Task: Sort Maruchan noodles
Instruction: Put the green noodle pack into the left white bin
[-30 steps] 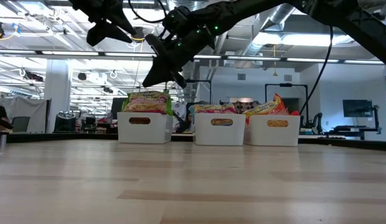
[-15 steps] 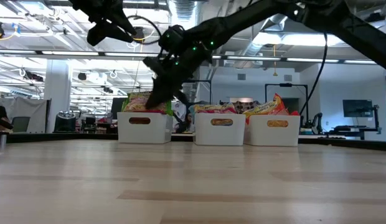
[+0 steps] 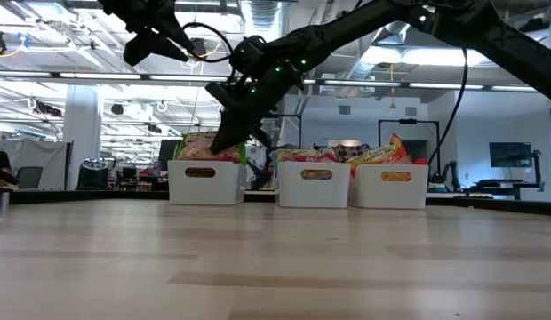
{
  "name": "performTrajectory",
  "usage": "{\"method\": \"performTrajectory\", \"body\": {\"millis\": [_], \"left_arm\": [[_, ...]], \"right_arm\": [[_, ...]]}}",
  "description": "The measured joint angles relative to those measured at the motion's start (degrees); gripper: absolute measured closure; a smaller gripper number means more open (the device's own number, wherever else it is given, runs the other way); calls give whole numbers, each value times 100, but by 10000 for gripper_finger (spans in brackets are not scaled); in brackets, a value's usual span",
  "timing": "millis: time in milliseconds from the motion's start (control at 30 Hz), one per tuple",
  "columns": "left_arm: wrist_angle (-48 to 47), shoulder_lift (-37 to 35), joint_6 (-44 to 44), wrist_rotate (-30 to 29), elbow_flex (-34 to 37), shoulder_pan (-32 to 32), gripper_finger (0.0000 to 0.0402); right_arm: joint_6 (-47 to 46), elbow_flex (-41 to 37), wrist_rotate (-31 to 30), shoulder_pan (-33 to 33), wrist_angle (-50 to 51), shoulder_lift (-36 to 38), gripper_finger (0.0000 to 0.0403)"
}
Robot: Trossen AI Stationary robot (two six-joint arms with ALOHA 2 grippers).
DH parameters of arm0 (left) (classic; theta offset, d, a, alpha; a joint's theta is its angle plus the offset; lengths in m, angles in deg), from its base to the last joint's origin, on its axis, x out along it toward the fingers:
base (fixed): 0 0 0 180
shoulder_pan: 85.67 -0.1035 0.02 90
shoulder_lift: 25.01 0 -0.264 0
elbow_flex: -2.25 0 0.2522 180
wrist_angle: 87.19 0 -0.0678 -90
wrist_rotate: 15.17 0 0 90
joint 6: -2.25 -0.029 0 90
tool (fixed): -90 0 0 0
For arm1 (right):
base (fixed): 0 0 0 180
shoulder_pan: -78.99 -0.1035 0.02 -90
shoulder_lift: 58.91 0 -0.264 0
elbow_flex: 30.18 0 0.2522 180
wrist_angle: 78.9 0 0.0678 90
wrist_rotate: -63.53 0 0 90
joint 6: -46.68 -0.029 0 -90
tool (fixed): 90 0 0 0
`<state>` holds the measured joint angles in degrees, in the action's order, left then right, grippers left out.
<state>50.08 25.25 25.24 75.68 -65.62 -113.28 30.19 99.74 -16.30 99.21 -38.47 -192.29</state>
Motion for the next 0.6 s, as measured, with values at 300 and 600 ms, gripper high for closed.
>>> {"method": "performTrajectory", "body": {"millis": [300, 600], "left_arm": [[-1, 0, -2, -157, 0, 0, 285], [-7, 0, 1, -160, 0, 2, 285]], "right_arm": [[-217, 67, 227, 63, 1, -403, 394], [-116, 181, 153, -25, 159, -362, 388]]}}
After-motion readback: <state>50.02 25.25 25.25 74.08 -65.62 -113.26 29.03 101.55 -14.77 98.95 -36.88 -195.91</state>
